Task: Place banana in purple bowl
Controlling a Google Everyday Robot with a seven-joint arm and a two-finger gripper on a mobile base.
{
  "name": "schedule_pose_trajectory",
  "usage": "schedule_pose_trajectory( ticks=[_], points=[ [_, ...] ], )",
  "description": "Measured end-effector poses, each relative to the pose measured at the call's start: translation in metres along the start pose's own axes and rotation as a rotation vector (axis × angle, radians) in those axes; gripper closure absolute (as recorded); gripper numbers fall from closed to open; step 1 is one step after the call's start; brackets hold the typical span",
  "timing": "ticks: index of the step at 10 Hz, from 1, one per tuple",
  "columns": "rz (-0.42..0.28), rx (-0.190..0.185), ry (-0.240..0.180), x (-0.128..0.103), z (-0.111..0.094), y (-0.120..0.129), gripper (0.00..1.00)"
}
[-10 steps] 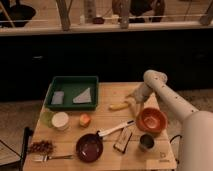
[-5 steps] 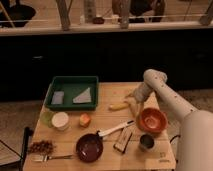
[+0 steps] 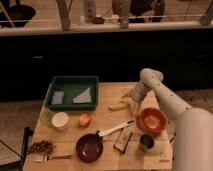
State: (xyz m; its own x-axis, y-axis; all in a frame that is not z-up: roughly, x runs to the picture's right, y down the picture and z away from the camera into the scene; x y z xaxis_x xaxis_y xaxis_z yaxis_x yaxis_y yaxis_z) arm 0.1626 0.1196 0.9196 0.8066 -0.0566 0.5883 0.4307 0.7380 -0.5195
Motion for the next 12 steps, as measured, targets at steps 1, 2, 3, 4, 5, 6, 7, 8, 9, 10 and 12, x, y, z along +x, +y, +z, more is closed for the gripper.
schedule_pose_trajectory(
  ticks=[1, 2, 3, 4, 5, 6, 7, 8, 9, 10, 12],
  points=[
    [-0.013, -0.005, 0.002, -0.0021, 0.0017, -0.0008, 0.24],
    [-0.028, -0.010, 0.004, -0.0046, 0.0028, -0.0020, 0.32],
    [-0.044, -0.016, 0.006, -0.0069, 0.0039, -0.0030, 0.45],
    [-0.053, -0.020, 0.008, -0.0081, 0.0043, -0.0037, 0.53],
    [-0.061, -0.024, 0.009, -0.0093, 0.0047, -0.0041, 0.63],
    [-0.068, -0.028, 0.010, -0.0101, 0.0054, -0.0042, 0.74],
    [-0.072, -0.030, 0.010, -0.0103, 0.0057, -0.0042, 0.84],
    [-0.075, -0.031, 0.011, -0.0106, 0.0059, -0.0042, 0.93],
    [-0.077, -0.032, 0.011, -0.0108, 0.0062, -0.0046, 0.98],
    [-0.078, -0.033, 0.010, -0.0110, 0.0067, -0.0047, 1.00],
    [-0.079, -0.033, 0.011, -0.0109, 0.0071, -0.0044, 1.00]
  ],
)
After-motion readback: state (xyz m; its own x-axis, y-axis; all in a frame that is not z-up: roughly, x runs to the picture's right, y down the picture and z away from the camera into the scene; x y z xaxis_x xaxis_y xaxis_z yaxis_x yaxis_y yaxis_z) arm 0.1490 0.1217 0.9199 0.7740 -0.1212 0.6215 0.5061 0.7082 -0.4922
